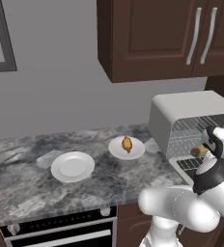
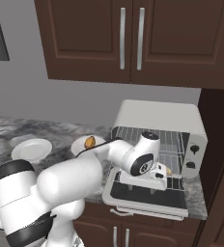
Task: Open the toaster oven door. Place the baguette on the bottom rack in the toaster oven and place the chicken drumstick on the top rack.
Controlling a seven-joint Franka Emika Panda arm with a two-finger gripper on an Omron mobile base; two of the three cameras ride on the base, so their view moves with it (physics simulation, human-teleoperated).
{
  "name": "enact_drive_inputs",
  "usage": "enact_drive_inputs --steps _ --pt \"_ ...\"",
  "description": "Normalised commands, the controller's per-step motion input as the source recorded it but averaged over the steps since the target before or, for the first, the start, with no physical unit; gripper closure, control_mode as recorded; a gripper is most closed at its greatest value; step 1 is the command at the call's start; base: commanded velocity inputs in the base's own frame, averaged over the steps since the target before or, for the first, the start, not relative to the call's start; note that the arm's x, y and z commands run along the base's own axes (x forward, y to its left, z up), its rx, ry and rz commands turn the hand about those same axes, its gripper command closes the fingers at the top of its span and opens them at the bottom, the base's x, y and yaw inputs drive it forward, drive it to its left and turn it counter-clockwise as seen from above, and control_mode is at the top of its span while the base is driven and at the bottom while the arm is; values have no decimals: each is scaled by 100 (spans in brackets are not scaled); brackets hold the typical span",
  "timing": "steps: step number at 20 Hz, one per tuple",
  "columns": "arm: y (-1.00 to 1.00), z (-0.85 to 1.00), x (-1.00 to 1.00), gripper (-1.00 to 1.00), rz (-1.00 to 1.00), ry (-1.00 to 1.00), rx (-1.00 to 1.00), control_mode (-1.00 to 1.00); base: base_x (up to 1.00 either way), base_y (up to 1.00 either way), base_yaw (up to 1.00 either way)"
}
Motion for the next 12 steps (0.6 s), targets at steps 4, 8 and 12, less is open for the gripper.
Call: enact_drive_inputs --steps 4,8,12 --pt "0 -17 1 -100 2 0 1 -100 0 0 0" --pt "0 -18 4 -100 0 0 1 -100 0 0 0" --pt "0 -12 10 -100 0 0 0 -100 0 0 0"
